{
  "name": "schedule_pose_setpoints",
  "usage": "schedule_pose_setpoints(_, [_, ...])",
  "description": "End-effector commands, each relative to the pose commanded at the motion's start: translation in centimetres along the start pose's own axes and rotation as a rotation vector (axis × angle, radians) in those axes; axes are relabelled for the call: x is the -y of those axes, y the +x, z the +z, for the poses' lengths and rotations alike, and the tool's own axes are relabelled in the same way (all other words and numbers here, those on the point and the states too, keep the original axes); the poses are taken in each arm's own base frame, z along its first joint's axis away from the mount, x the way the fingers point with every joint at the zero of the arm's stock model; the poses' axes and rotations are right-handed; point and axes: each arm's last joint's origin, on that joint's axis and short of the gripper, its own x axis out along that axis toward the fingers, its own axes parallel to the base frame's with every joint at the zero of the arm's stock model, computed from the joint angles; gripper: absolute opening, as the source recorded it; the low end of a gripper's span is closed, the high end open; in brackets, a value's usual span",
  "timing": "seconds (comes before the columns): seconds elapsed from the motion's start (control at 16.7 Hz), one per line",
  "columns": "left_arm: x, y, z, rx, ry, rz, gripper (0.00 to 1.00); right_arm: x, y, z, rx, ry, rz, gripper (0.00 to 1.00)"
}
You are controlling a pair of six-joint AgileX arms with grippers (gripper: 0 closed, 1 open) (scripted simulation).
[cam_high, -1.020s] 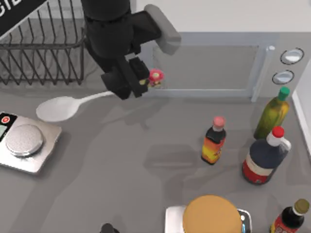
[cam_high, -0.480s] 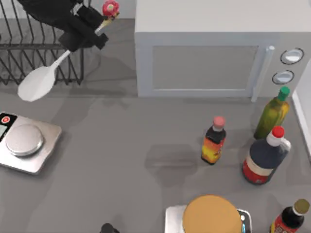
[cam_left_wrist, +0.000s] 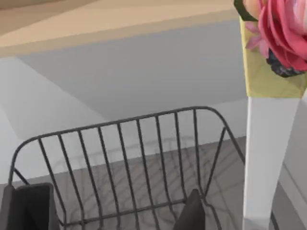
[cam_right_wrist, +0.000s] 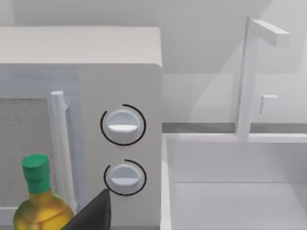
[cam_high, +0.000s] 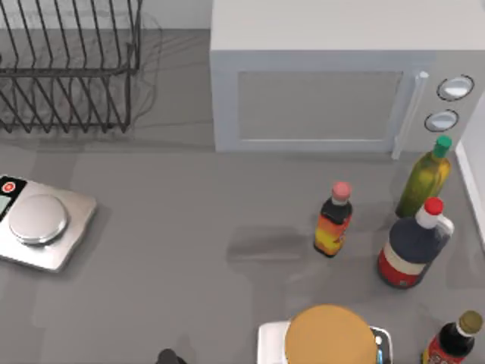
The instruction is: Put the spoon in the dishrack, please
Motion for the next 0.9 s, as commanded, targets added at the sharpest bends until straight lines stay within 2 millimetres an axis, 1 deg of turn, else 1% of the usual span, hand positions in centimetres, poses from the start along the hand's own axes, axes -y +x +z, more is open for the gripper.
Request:
schedule_pose_setpoints(0.12, [-1.1, -3.2, -0.5, 0.156, -0.052, 0.078, 0.00, 0.0, 0.0, 0.0, 0.000, 0.000, 0.000, 1.00])
schedule_pose_setpoints(0.18, [-1.5, -4.4, -0.9, 0.215, -0.070, 0.109, 0.00, 0.0, 0.0, 0.0, 0.000, 0.000, 0.000, 1.00])
schedule_pose_setpoints(0.24, [-1.7, -5.4, -1.2, 0.262, -0.085, 0.133, 0.00, 0.0, 0.0, 0.0, 0.000, 0.000, 0.000, 1.00])
schedule_pose_setpoints(0.36, [-1.9, -6.6, -1.7, 0.319, -0.104, 0.164, 0.00, 0.0, 0.0, 0.0, 0.000, 0.000, 0.000, 1.00])
schedule_pose_setpoints(0.42, [-2.0, -6.8, -1.8, 0.331, -0.108, 0.170, 0.00, 0.0, 0.0, 0.0, 0.000, 0.000, 0.000, 1.00])
schedule_pose_setpoints(0.72, [-2.0, -6.7, -1.8, 0.330, -0.105, 0.168, 0.00, 0.0, 0.0, 0.0, 0.000, 0.000, 0.000, 1.00])
schedule_pose_setpoints(0.84, [-2.2, -5.7, -1.6, 0.332, -0.105, 0.164, 0.00, 0.0, 0.0, 0.0, 0.000, 0.000, 0.000, 1.00])
schedule_pose_setpoints(0.9, [-2.5, -4.7, -1.6, 0.332, -0.107, 0.161, 0.00, 0.0, 0.0, 0.0, 0.000, 0.000, 0.000, 1.00])
